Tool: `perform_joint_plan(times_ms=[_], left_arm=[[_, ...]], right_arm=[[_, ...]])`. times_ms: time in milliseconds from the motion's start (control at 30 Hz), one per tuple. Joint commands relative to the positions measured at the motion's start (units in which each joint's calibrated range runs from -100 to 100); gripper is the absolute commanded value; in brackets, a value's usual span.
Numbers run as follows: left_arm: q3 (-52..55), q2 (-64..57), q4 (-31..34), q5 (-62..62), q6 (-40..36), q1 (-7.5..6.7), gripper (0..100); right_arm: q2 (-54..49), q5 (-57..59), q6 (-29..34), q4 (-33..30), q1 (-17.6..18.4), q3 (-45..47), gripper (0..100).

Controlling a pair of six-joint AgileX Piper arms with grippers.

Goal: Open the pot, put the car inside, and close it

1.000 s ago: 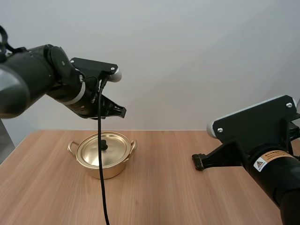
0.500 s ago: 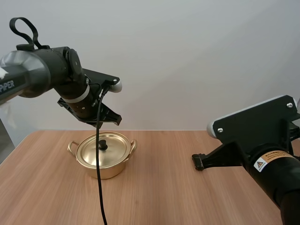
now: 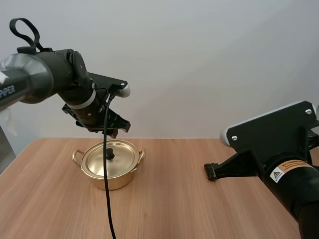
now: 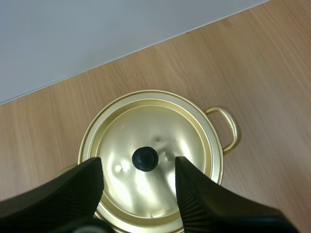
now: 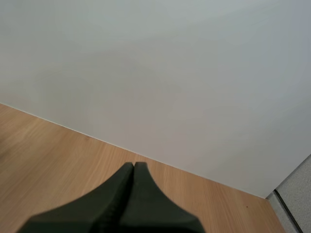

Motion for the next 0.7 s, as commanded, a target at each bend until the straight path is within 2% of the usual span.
perform_joint_plan(times_ms=[0, 667], left_arm=[[-0.02, 0.48, 0.12, -0.24, 0.00, -0.03, 79], [-0.02, 15.04, 1.71, 1.23, 0.00, -0.03, 79]], right_arm=[[-0.09, 0.01, -0.03, 0.23, -0.02, 0.00, 0], [-0.09, 0.76, -0.03, 0.23, -0.02, 0.00, 0]])
